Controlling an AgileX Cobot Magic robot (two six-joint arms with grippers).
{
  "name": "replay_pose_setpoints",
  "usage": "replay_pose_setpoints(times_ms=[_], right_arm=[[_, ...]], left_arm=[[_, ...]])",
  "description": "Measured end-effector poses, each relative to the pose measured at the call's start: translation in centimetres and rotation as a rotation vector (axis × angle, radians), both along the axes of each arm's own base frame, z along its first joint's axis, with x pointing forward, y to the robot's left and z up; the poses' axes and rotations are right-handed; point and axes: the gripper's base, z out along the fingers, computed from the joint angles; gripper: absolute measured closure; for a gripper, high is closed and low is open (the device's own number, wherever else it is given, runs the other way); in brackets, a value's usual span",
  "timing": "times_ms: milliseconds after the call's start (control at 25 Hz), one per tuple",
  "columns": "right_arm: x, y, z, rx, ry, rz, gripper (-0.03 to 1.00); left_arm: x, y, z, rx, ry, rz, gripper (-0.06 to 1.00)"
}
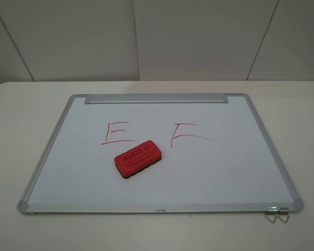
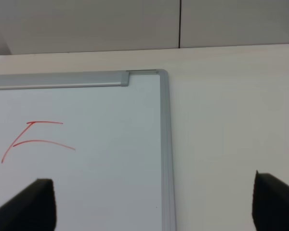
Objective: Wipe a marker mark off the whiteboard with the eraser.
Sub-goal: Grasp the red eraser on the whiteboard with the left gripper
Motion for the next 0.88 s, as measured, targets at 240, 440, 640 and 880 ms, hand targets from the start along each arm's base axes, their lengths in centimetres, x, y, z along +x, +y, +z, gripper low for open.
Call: replay_pose_setpoints(times_ms=[240, 440, 640, 880], right_arm=[[0.00, 0.00, 0.00, 0.000, 0.000, 0.000, 0.24], [0.00, 0.00, 0.00, 0.000, 0.000, 0.000, 0.24], [0.00, 0.00, 0.00, 0.000, 0.000, 0.000, 0.24], [0.00, 0.00, 0.00, 0.000, 0.000, 0.000, 0.24]], left_arm=[[0.00, 0.00, 0.00, 0.000, 0.000, 0.000, 0.17], [0.00, 0.00, 0.00, 0.000, 0.000, 0.000, 0.17], [0.00, 0.00, 0.00, 0.000, 0.000, 0.000, 0.17], [0.00, 0.00, 0.00, 0.000, 0.000, 0.000, 0.17]])
